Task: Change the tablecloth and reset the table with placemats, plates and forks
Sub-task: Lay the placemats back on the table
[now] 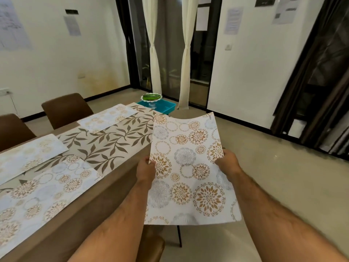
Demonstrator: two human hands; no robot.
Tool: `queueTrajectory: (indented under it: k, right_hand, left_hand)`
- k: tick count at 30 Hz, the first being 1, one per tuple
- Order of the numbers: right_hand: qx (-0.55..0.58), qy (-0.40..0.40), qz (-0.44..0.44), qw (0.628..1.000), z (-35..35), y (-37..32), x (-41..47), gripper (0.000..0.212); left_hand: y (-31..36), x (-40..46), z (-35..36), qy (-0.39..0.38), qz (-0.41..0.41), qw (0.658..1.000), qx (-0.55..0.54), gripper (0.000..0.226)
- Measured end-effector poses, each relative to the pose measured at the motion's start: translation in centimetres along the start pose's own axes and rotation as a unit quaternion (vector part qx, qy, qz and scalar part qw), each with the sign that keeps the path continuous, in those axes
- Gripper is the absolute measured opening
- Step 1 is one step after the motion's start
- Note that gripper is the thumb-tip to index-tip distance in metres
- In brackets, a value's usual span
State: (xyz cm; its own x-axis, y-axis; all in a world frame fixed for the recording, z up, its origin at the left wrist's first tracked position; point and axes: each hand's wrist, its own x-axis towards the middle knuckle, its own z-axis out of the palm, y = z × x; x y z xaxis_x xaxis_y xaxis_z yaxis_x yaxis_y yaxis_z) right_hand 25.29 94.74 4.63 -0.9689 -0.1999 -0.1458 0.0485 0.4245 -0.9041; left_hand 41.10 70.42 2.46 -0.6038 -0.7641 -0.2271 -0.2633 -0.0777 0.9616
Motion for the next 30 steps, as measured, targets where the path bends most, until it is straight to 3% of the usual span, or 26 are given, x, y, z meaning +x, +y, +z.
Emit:
queueTrajectory:
  k: [5, 10, 15, 20, 25, 30]
  right_hand:
    - [-0.013, -0.008, -0.012, 1.000, -0.4, -1.1, 8.0, 0.030]
    - [-0.018, -0.031, -0.017, 0.999, -0.7, -2.9, 15.9, 0.037]
    - [-0.064, -0.064, -0.049, 0.995, -0.7, -6.1, 24.1, 0.046]
    - [-0.113, -0.131, -0.109, 0.979, 1.1, -9.6, 33.7, 0.042]
    - [-0.224, -0.213, -0.193, 0.931, 4.0, -13.2, 40.9, 0.047]
    - [-0.364, -0.282, -0.293, 0.838, 8.9, -16.2, 45.2, 0.034]
  left_hand:
    - [1.8, 5.7, 4.9, 0.047, 0.012, 0.999, -0.016, 0.011]
    - [2.6, 10.7, 8.7, 0.058, -0.030, 0.997, -0.049, 0.013]
    - [3.3, 16.1, 12.3, -0.027, -0.102, 0.992, -0.074, 0.028]
    - [4.9, 20.3, 15.2, -0.015, -0.146, 0.973, -0.176, 0.032]
    - [4.9, 22.5, 19.6, 0.032, -0.126, 0.958, -0.257, 0.029]
    - [4.1, 23.0, 22.2, 0.170, -0.111, 0.903, -0.379, 0.037]
